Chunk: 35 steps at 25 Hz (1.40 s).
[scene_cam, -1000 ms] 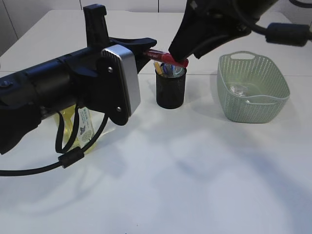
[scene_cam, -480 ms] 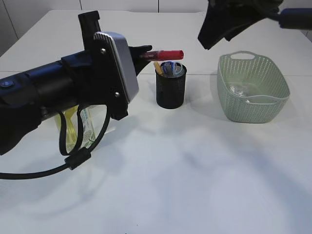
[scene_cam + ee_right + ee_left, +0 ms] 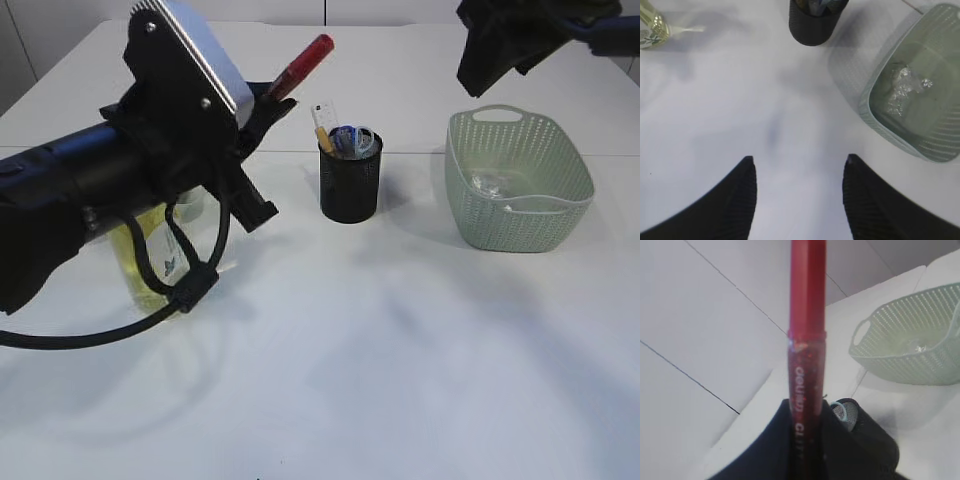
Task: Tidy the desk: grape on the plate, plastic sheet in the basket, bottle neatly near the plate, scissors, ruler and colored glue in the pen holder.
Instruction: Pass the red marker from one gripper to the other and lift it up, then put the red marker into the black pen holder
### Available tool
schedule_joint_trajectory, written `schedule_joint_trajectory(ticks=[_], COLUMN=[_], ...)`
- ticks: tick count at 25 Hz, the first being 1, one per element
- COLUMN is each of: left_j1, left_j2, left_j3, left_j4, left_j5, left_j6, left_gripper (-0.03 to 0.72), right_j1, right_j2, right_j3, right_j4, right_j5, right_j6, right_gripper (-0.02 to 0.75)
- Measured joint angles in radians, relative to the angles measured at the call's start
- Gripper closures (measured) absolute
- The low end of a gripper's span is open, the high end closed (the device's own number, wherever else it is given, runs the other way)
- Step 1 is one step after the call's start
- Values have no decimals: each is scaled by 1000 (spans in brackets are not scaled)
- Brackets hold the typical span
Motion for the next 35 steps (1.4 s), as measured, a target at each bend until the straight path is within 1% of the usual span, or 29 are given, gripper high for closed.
schedule_joint_trajectory(ticks=[4,8,11,14,18,21,24,29,32,35], left_j1=[0,0,0,0,0,0,0,0,0,0], left_j2=[0,0,0,0,0,0,4,61,128,193], left_j3=[0,0,0,0,-6,-53,-121,-229,-325,-423], left_j4=[-14,-46,-64,-69,-84,-93,-94,-95,-95,-97], left_j5=[0,0,0,0,8,48,101,113,122,155], left_j6=[-180,-355,-458,-512,-535,-539,-539,-539,-541,-543], left_gripper=[620,620,620,620,620,620,620,620,620,620], right_j1=[0,0,0,0,0,-4,-8,-9,-26,-52], right_j2=[0,0,0,0,0,0,-16,-88,-122,-142], right_j3=[0,36,92,158,251,315,379,507,588,615], right_j4=[-48,-110,-135,-141,-144,-148,-150,-156,-173,-180], right_j5=[1,1,1,1,1,-3,-14,-90,-135,-154], right_j6=[32,66,79,93,117,141,162,190,213,227], right_gripper=[301,301,301,321,344,345,346,347,348,349])
